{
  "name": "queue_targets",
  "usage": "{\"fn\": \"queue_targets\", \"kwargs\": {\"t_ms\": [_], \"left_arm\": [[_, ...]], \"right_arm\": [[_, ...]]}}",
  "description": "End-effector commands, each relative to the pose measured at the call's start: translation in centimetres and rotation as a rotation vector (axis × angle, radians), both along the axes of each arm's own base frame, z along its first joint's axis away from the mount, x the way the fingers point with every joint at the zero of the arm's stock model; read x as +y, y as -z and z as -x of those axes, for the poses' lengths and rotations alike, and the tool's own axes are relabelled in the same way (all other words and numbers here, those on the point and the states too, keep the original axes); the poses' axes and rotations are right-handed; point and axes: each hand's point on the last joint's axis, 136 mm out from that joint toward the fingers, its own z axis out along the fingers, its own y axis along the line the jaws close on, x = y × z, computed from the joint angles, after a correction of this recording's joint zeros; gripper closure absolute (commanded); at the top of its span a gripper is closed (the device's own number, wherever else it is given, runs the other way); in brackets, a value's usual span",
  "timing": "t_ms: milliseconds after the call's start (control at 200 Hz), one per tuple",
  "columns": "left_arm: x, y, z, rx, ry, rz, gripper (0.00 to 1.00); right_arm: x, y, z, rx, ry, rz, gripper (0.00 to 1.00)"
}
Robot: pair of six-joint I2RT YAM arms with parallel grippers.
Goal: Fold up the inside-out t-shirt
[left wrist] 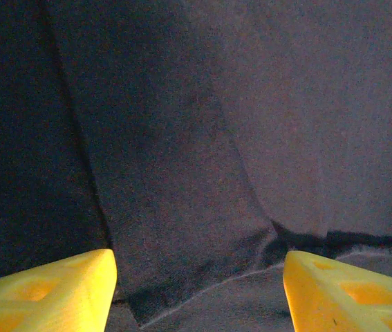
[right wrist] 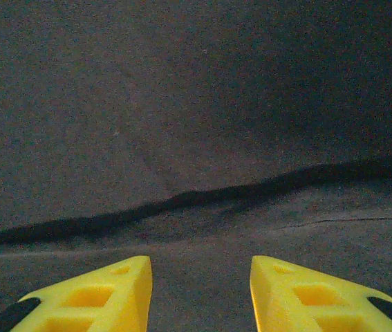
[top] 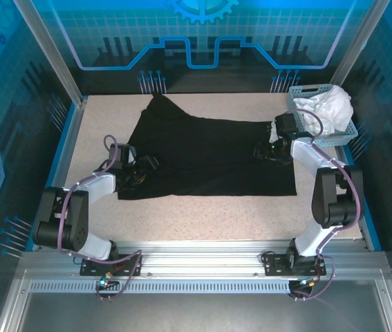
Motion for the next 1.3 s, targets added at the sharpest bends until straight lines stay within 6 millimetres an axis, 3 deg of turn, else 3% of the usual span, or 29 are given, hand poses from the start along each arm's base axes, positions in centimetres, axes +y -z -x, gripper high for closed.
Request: {"fn": "queue_targets", "kwargs": {"t_ms": [0, 285, 630, 1025, 1296], "left_arm": [[-0.3, -0.8, -0.7, -0.028, -0.001, -0.005, 0.34], [0.3, -0.4, 0.9, -0.005, 0.025, -0.148, 0.36], [-1.3, 1.3, 1.2, 0.044, 0.108, -0.197, 0.52], [-1.2, 2.6, 1.0, 0.069, 0.113, -0.226, 0.69], [-1.2, 3.1, 0.9, 0.079, 0.122, -0.232, 0.88]], "right_arm": [[0.4, -0.3, 0.5, 0.002, -0.014, -0.017, 0.57], [4.1, -2.0, 0.7, -0.053, -0.147, 0.042, 0.57], [4.4, -0.9, 0.8, -0.025, -0.152, 0.030, 0.56], [4.1, -0.8, 1.2, -0.025, -0.151, 0.042, 0.56], [4.0, -0.6, 1.2, -0.020, -0.148, 0.050, 0.56]]}}
